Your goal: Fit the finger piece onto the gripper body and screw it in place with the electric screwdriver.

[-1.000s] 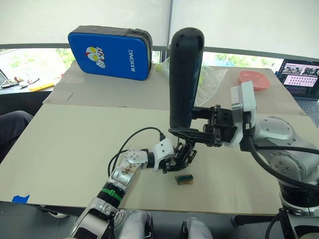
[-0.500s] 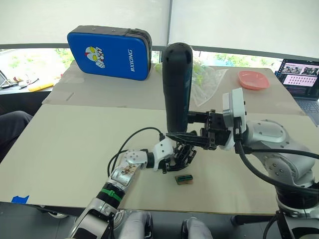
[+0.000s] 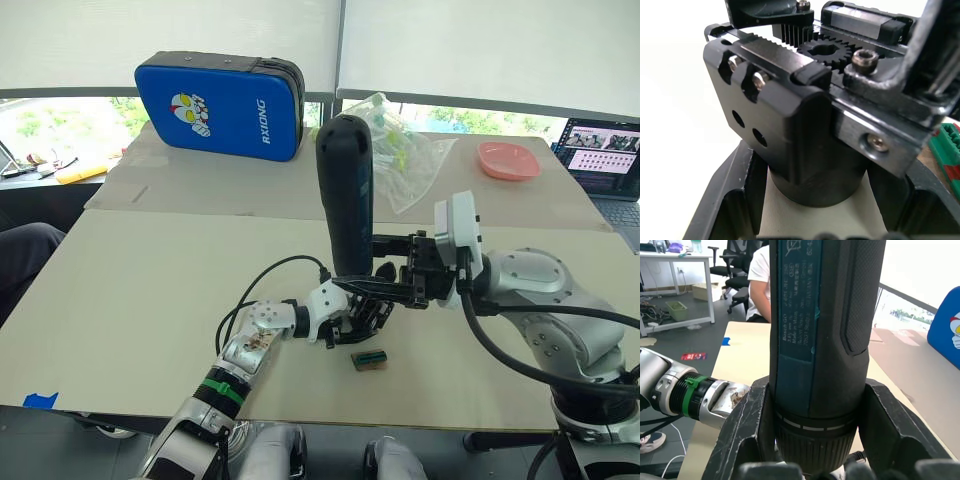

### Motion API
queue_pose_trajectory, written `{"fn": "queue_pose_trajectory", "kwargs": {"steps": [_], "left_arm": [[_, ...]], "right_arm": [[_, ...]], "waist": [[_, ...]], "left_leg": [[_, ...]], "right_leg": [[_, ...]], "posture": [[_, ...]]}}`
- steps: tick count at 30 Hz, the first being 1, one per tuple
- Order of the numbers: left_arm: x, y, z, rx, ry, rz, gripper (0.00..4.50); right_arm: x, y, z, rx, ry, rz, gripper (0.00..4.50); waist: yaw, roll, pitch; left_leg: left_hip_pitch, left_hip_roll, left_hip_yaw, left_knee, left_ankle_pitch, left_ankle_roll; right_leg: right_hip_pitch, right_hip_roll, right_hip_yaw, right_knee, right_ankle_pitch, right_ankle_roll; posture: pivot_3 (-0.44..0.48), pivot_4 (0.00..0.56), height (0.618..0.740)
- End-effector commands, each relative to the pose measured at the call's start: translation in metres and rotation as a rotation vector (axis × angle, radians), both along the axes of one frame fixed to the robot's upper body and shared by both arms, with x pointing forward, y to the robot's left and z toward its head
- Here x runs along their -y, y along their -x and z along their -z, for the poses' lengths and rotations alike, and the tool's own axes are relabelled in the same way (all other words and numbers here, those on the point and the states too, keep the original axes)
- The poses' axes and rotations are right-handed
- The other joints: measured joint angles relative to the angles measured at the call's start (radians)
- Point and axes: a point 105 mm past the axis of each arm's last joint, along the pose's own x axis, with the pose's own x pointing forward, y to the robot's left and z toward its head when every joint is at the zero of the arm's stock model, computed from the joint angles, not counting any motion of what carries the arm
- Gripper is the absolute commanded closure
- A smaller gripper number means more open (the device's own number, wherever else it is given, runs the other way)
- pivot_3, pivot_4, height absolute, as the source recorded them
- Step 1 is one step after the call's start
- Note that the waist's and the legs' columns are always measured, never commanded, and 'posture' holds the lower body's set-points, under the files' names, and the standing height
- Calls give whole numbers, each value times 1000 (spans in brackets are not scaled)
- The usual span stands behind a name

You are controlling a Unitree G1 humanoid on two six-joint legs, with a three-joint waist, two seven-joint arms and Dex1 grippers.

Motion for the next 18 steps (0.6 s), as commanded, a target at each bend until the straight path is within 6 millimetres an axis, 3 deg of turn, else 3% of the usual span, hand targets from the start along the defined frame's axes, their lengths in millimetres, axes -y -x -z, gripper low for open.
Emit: {"fn": "queue_pose_trajectory", "kwargs": {"steps": [1,18], "left_arm": [[-4,5,20,-68,-48,-13,2165],[-5,6,20,-73,-50,-14,2165]], "right_arm": [[0,5,-11,67,-29,-16,2593],[2,2,-6,73,-45,-6,2593]], "waist": [[0,0,0],[0,0,0]], "left_leg": [[0,0,0,0,0,0],[0,0,0,0,0,0]], "right_leg": [[0,0,0,0,0,0],[0,0,0,0,0,0]], "posture": [[0,150,740],[0,150,740]]}}
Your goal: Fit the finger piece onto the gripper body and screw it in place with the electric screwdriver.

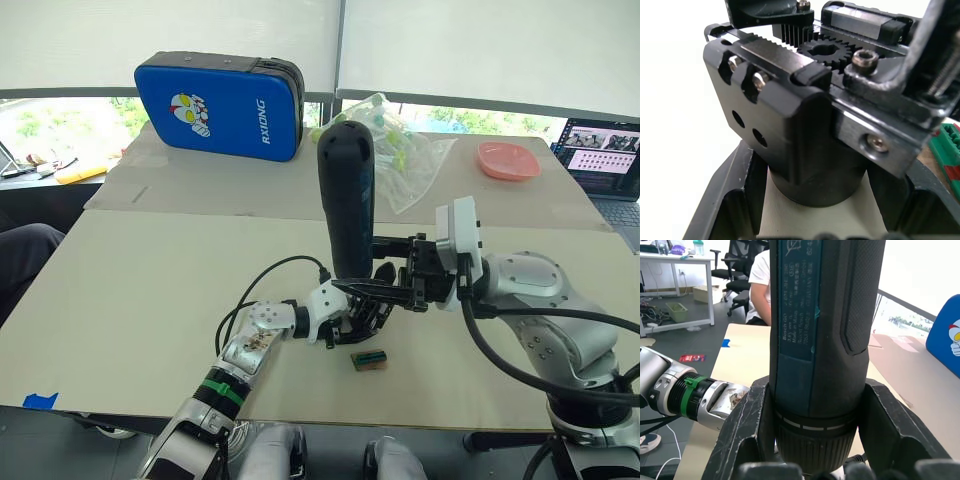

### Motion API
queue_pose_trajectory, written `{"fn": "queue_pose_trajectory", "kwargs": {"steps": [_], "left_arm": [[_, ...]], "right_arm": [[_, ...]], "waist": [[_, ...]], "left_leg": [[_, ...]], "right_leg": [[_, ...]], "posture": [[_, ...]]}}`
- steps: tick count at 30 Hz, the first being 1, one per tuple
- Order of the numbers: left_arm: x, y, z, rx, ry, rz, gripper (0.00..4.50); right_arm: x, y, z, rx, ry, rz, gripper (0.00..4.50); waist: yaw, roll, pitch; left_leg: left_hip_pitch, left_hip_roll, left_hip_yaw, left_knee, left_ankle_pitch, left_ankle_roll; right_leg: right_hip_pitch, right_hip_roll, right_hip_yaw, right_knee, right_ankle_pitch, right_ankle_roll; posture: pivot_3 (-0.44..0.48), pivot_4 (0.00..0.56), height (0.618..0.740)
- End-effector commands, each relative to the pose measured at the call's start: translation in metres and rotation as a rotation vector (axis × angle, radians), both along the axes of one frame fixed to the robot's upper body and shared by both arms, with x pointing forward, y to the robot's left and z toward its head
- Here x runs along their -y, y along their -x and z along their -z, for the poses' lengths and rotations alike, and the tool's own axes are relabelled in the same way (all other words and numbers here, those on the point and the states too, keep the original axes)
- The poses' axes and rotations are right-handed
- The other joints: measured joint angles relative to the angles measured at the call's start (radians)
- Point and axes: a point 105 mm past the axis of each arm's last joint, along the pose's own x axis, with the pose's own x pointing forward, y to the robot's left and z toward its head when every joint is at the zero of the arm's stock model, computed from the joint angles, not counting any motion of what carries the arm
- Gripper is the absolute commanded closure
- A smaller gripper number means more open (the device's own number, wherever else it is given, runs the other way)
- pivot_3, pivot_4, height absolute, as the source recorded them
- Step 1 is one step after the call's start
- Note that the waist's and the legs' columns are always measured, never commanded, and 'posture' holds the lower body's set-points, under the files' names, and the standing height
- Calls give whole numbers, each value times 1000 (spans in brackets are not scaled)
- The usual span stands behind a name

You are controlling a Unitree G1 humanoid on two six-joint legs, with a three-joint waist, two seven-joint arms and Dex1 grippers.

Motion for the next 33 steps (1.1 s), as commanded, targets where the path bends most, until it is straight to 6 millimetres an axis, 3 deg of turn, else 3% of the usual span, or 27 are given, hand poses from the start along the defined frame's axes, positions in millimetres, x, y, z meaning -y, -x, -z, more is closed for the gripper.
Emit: {"fn": "queue_pose_trajectory", "kwargs": {"steps": [1,18,29,33], "left_arm": [[-5,5,20,-73,-50,-13,2165],[-6,5,21,-78,-59,-7,2165],[-7,6,21,-80,-61,-7,2165],[-7,6,21,-80,-61,-7,2165]], "right_arm": [[3,1,-9,49,-28,6,2593],[5,-2,-9,38,-46,20,2593],[9,-4,1,-16,-35,52,2593],[11,-10,0,-31,-98,104,2593]], "waist": [[0,0,0],[0,0,0],[0,0,0],[-1,0,0]], "left_leg": [[0,0,0,0,0,0],[0,0,0,0,0,0],[0,0,0,0,0,0],[0,0,0,0,0,0]], "right_leg": [[0,0,0,0,0,0],[0,0,0,0,0,0],[0,0,0,0,0,0],[0,0,0,0,0,0]], "posture": [[0,150,740],[0,150,740],[0,150,740],[0,150,740]]}}
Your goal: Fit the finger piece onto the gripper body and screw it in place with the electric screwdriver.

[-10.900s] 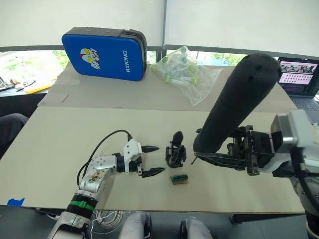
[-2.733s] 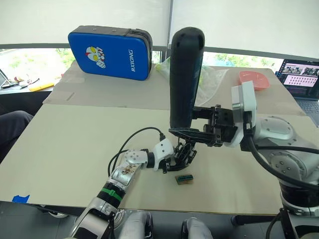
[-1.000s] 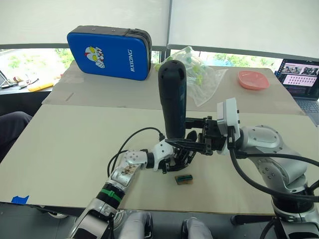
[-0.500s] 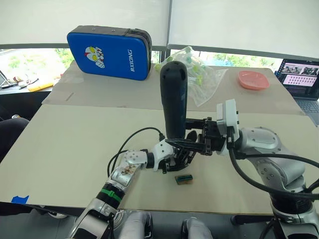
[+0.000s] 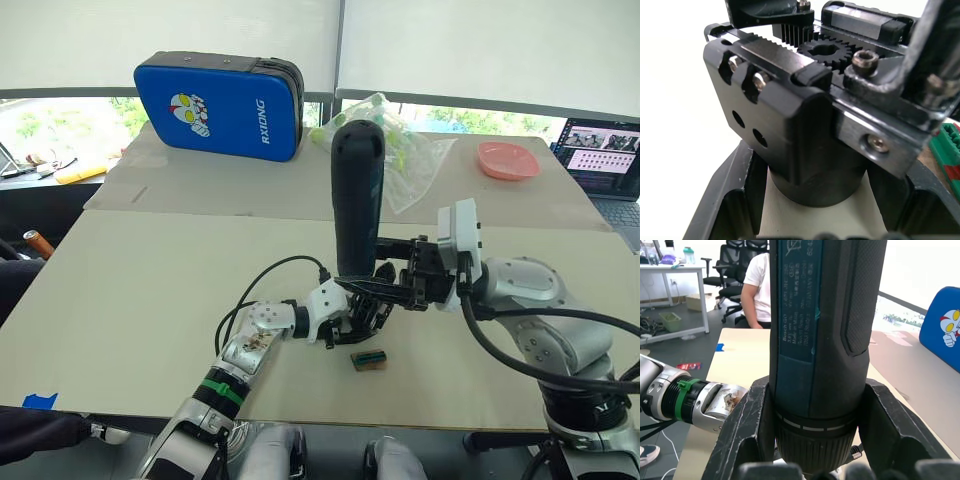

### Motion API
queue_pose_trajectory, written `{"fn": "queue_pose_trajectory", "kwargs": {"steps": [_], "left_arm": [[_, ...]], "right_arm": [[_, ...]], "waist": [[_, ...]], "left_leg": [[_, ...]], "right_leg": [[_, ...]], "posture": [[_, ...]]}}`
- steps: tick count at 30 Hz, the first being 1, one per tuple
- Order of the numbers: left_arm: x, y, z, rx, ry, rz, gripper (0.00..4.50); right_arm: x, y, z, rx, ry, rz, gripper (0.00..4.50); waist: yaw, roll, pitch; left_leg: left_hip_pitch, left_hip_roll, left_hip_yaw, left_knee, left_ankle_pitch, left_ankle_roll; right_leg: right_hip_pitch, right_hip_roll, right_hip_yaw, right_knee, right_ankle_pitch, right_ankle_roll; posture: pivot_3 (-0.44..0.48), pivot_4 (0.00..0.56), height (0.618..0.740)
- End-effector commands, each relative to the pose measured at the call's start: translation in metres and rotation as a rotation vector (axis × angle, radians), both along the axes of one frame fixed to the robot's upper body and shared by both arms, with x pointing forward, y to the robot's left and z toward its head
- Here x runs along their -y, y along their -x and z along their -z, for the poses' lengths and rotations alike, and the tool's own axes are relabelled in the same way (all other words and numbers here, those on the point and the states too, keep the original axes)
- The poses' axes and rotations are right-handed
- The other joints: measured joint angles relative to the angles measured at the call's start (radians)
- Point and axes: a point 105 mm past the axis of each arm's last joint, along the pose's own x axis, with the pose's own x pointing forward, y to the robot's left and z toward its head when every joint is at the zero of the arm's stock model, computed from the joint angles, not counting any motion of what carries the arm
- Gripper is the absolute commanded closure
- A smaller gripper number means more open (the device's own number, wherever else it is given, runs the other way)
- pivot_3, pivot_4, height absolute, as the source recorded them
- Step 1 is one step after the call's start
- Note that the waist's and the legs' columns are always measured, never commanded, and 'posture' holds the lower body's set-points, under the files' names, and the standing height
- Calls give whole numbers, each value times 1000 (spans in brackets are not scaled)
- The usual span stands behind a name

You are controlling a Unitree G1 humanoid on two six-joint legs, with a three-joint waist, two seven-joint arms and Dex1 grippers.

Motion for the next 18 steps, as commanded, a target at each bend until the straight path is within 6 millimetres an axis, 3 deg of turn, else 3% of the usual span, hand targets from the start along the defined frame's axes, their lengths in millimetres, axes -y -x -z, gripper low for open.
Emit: {"fn": "queue_pose_trajectory", "kwargs": {"steps": [1,18], "left_arm": [[-6,6,21,-80,-58,-8,2165],[-8,5,22,-87,-63,-8,2165]], "right_arm": [[5,-5,-7,4,-71,59,2593],[5,1,21,-6,-31,90,2593]], "waist": [[-1,0,0],[-7,0,0]], "left_leg": [[0,0,0,0,0,0],[1,1,0,-1,0,0]], "right_leg": [[0,0,0,0,0,0],[0,0,0,0,-1,-2]], "posture": [[0,150,740],[0,150,740]]}}
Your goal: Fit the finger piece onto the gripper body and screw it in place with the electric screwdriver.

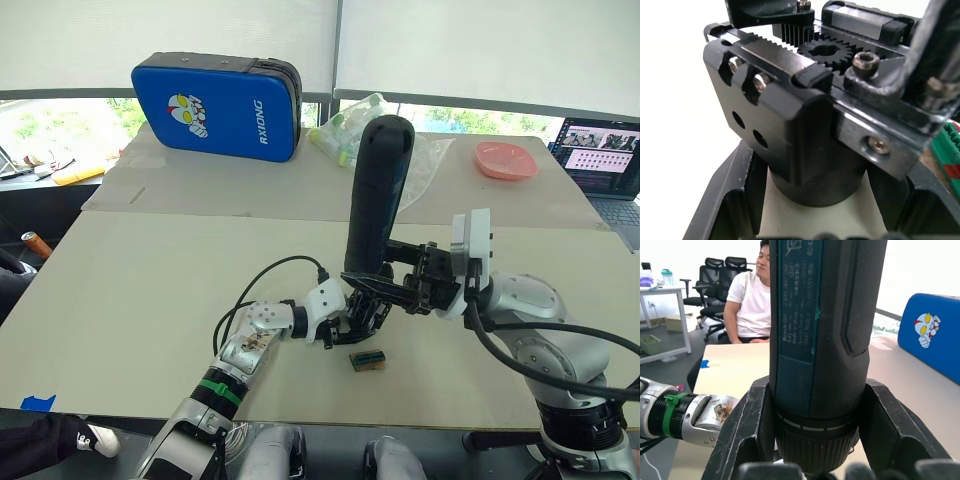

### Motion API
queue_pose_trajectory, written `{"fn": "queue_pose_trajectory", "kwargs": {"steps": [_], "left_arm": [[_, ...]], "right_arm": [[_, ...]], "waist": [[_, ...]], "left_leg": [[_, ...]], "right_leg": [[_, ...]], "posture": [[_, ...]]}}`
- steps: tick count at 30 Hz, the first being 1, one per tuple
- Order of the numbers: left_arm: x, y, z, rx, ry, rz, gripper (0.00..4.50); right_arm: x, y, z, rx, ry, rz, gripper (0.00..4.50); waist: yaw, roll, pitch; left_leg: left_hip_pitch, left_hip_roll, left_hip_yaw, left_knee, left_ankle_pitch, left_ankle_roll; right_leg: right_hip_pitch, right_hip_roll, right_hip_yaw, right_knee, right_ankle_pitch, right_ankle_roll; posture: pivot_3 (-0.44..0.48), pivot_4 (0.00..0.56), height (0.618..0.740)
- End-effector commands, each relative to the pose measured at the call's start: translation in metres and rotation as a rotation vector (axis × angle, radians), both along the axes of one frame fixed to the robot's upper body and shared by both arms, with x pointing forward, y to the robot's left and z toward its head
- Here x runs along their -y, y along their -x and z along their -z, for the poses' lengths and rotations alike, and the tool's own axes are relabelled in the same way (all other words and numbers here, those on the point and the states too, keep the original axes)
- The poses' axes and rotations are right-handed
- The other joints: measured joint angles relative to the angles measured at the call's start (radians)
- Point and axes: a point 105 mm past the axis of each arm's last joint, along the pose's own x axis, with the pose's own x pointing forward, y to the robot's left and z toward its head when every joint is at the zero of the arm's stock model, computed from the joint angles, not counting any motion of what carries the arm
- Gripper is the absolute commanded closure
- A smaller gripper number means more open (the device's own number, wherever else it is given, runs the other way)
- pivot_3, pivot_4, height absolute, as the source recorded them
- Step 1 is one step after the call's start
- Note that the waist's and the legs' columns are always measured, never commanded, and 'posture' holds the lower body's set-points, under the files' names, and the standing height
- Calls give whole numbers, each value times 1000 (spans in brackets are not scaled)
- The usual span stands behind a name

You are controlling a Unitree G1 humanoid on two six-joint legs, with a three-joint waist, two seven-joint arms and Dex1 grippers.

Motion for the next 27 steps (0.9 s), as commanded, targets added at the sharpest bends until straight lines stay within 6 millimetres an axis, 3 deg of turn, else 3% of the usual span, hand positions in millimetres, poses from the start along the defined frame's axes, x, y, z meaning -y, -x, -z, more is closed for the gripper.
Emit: {"fn": "queue_pose_trajectory", "kwargs": {"steps": [1,13,27], "left_arm": [[-5,6,22,-85,-58,-9,2165],[-5,5,22,-84,-60,-11,2165],[-5,6,23,-88,-56,-15,2165]], "right_arm": [[0,-4,14,-22,36,34,2593],[-5,-5,35,-65,61,58,2593],[-3,-5,38,-69,58,65,2593]], "waist": [[-1,0,0],[-4,-1,-5],[-6,-2,-13]], "left_leg": [[0,0,0,0,0,0],[1,0,0,0,0,0],[2,0,0,-1,0,0]], "right_leg": [[0,0,0,0,0,-1],[1,0,0,0,-2,-3],[1,0,1,0,-3,-4]], "posture": [[0,150,740],[0,150,740],[0,150,740]]}}
